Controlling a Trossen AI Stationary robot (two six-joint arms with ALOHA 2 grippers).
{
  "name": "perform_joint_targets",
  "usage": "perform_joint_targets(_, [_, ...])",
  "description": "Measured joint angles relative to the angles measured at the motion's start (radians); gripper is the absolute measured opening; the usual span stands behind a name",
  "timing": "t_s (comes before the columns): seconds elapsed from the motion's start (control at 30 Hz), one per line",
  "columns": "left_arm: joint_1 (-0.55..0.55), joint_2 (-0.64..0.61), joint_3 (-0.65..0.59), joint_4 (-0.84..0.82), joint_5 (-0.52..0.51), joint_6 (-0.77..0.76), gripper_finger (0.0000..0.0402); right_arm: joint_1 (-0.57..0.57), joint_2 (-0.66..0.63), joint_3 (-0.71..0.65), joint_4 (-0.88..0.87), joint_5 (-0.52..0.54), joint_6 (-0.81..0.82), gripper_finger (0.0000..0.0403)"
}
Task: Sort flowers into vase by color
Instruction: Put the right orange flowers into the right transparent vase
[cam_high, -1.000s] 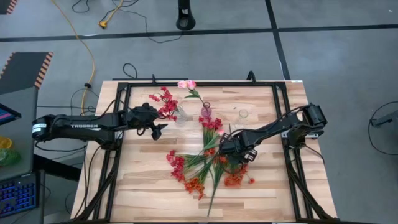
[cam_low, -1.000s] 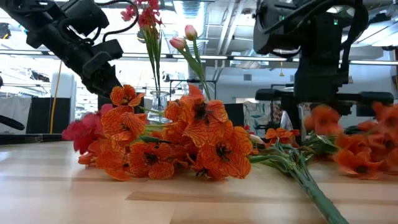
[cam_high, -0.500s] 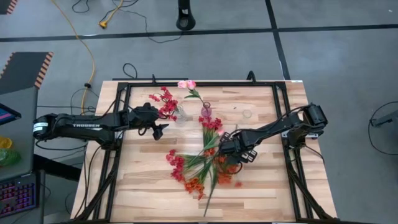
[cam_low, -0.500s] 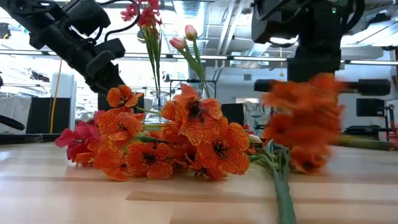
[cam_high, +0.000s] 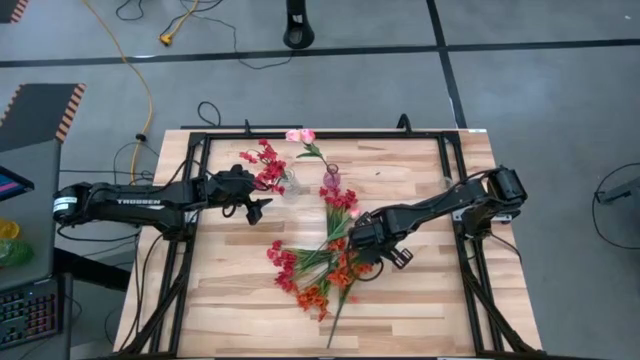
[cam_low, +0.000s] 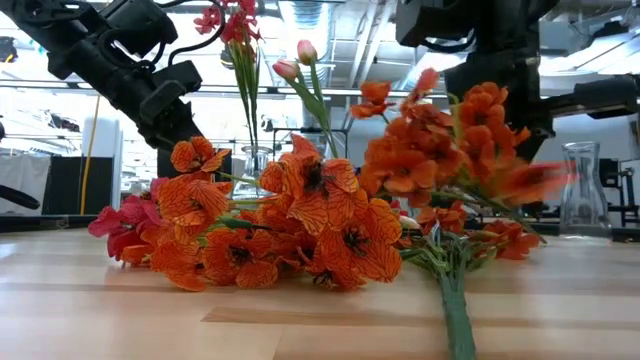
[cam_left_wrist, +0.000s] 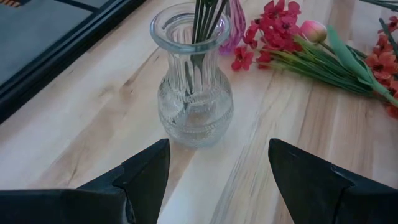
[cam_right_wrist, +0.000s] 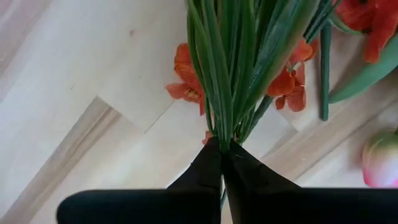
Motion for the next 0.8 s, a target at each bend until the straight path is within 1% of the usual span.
perform_joint_targets(0.2, [0.000,0.000,0.000,0.000,-0.001,-0.001,0.0258,-0.002,-0.001,0.026,0.005,-0.008,0.000,0.0029])
perform_joint_targets(0.3, [0.000,0.000,0.000,0.000,-0.001,-0.001,0.0258,-0.003,-0.035,0.041,0.021,-0.011,0.005,0.0031])
perform_joint_targets(0.43, [0.000,0.000,0.000,0.000,0.006,-0.002,0.0258,-0.025,-0.136,0.041,0.040,-0.013,0.062,0.0028])
perform_joint_targets(0.63, [-0.001,0.000,0.000,0.003,0.006,-0.005,0.0258,-0.072,-0.319,0.041,0.071,-0.004,0.191,0.0031])
perform_joint_targets(0.8, [-0.001,0.000,0.000,0.003,0.006,-0.007,0.0258,-0.082,-0.485,0.035,0.075,0.116,0.278,0.0027])
